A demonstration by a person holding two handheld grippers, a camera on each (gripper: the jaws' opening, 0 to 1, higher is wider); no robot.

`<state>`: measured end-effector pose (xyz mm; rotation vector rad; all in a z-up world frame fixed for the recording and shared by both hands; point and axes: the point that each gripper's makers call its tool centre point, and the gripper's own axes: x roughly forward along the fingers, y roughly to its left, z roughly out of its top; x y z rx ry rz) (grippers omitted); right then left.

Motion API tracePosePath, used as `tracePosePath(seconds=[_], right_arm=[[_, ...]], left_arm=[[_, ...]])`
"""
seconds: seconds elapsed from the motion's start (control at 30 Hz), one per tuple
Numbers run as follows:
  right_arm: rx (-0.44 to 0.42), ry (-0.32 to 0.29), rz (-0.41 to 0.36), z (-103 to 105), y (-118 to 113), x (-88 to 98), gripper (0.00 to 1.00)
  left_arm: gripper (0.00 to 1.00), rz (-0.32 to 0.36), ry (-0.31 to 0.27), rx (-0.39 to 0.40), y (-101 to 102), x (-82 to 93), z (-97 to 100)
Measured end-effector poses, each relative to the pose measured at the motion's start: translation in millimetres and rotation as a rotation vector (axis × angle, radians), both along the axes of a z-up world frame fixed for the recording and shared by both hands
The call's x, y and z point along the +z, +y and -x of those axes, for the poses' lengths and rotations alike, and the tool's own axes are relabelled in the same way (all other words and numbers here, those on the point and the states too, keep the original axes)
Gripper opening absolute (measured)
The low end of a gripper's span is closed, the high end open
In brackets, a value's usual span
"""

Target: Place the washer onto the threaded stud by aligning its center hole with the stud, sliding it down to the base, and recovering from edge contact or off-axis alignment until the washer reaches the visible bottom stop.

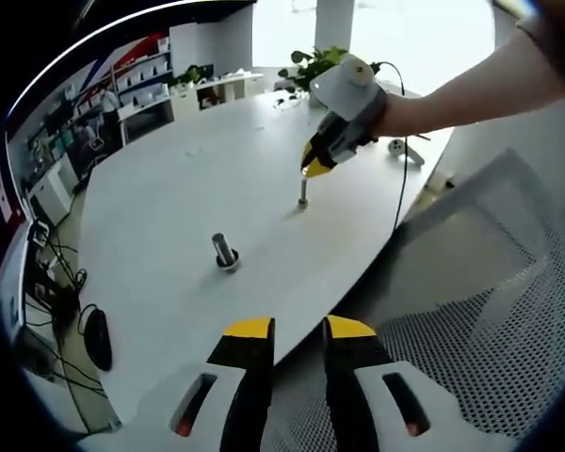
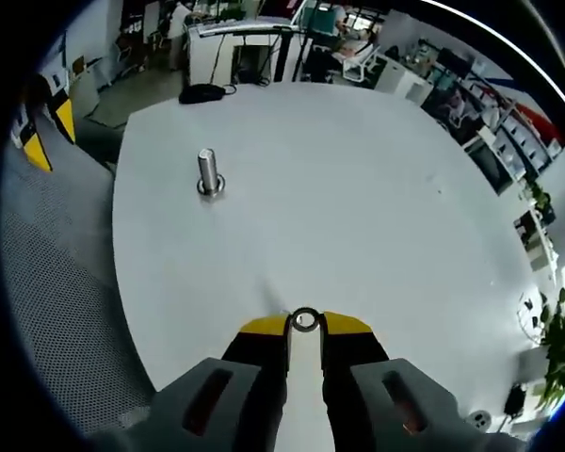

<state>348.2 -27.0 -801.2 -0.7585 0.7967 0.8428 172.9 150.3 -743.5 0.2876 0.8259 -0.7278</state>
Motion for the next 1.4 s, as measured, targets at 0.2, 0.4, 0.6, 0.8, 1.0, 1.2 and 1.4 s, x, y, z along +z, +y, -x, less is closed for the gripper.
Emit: tracePosePath(seconds=[0.2,0.4,0.6,0.8,1.0,1.2,1.4], right_arm=[[0.027,0.015,0.023,3.9,2.0,-5.8,0.14],[0.016,0.027,0.026,4.1,-1.2,-8.3,0.14],[0.020,0.038,0.032,3.5,0.7,-10.8,0.14],[0.025,0.049,0.044,3.1,-0.4,-16.4,0.14],[0.006,0.048,0.030,-3.6,2.2,-15.6,0.14],[0.020,0.053,0.036,0.8,5.1,-15.5,0.14],[0.021,0.060,0.040,-0.3,1.2,-16.8,0.14]], left_arm=[[0.18,0.000,-0.001,0.004,0.5,0.1,-0.1],[0.18,0.000,-0.001,0.005,0.5,0.2,-0.2],[0.18,-0.002,0.004,-0.002,-0.1,-0.6,0.8],[0.18,-0.005,0.009,-0.006,-0.3,-1.8,1.8],[0.18,-0.007,0.011,-0.006,-0.2,-2.3,2.2],[0.18,-0.005,0.012,-0.007,-0.4,-2.3,2.1],[0.18,-0.006,0.017,-0.012,-1.1,-3.0,3.0]])
